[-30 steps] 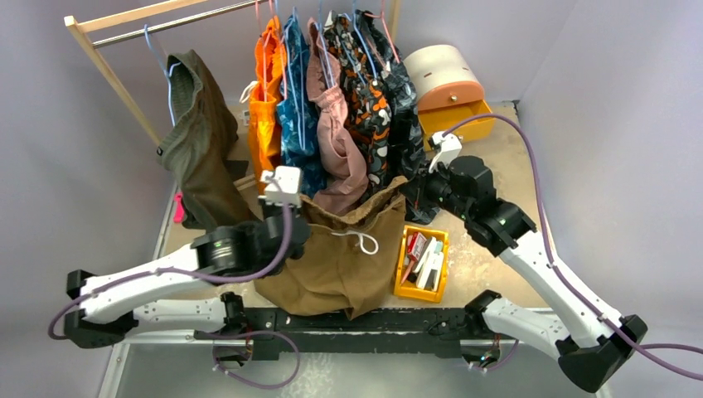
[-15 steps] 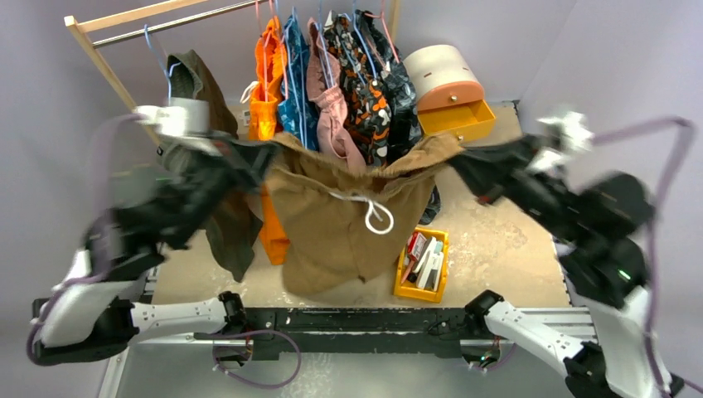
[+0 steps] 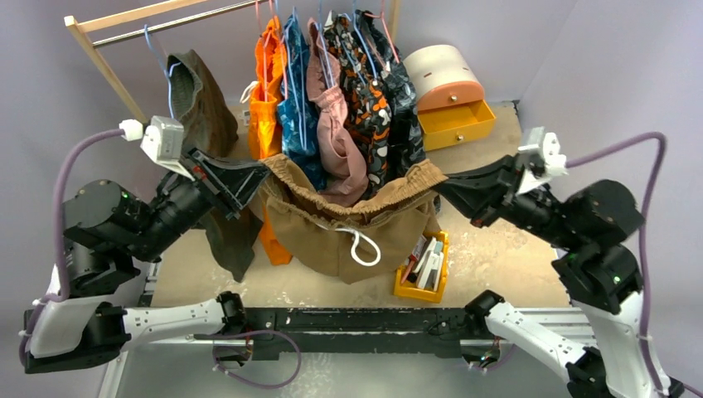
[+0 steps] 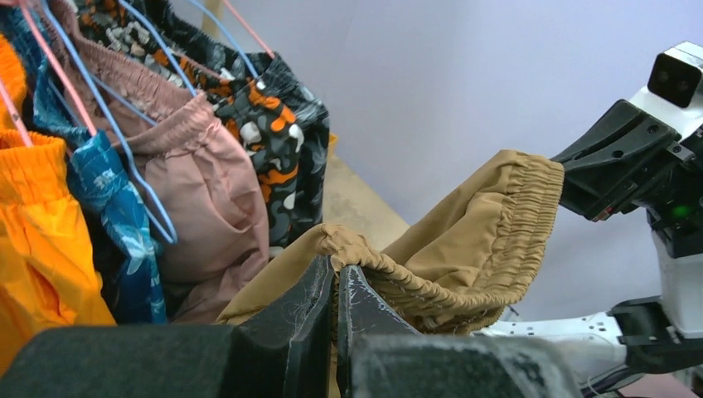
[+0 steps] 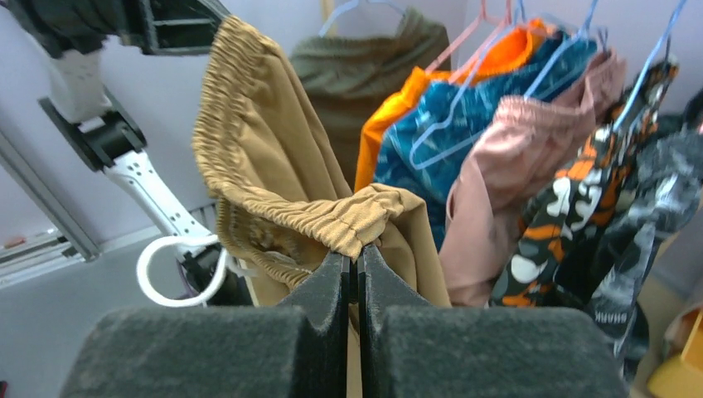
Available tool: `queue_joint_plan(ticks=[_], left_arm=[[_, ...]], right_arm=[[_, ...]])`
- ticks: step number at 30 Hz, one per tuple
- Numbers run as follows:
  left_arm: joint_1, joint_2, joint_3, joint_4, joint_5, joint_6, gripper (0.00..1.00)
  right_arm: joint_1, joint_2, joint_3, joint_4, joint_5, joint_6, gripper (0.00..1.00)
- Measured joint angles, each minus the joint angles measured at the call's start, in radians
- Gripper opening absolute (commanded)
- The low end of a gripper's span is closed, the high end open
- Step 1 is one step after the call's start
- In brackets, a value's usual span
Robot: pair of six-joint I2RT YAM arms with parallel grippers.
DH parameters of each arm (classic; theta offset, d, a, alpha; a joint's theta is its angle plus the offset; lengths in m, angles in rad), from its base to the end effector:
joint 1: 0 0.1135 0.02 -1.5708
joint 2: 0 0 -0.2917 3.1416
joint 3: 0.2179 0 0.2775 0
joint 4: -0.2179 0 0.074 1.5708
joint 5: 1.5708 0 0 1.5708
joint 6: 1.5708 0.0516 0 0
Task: Place the shorts on the hanger
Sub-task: Adjust the shorts at the center of the board.
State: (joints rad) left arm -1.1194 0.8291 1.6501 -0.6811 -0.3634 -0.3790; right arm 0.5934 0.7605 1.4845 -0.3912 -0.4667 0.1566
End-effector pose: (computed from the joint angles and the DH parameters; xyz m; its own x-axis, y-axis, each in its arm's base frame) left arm 0.0535 -0.0682 0.5848 -0.1979 -0.3846 -0.9016 0.6613 0.6266 -0.4124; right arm 0.0578 0.0670 0.5782 0.1347 0.2588 -0.9565 -0.8838 0.4680 0.0022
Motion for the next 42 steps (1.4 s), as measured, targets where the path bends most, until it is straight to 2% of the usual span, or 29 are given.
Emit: queue_joint_plan(ticks=[4,8,18,29,35,38,42], left_arm=[[0.000,-0.024,-0.091,0.006,-0.058,0.000,0.00],[0.001,-0.042,-0.256,0.013,-0.173,-0.026,0.00],[0.001,-0.009,-0.700,0.001,-0.418,-0.231,0.00],[0.002,0.024,-0.961,0.042,-0.512,-0.508,0.00],[0.002,0.121,-1.012,0.056,-0.526,-0.637,0.00],[0.002,0.162,-1.023,0.067,-0.531,-0.682,0.03],[0.002,0.187,-1.032,0.066,-0.534,-0.711,0.21]], right_arm=[[0.000,0.005,-0.107,0.025,0.060,0.010,0.00],[0.000,0.014,-0.263,0.080,0.163,0.058,0.00],[0.000,0.191,-0.581,0.128,0.407,0.245,0.00],[0.000,0.267,-0.758,0.245,0.454,0.386,0.00],[0.000,0.364,-0.775,0.296,0.450,0.420,0.00],[0.000,0.390,-0.777,0.315,0.449,0.430,0.12],[0.000,0.390,-0.778,0.322,0.442,0.437,0.43]])
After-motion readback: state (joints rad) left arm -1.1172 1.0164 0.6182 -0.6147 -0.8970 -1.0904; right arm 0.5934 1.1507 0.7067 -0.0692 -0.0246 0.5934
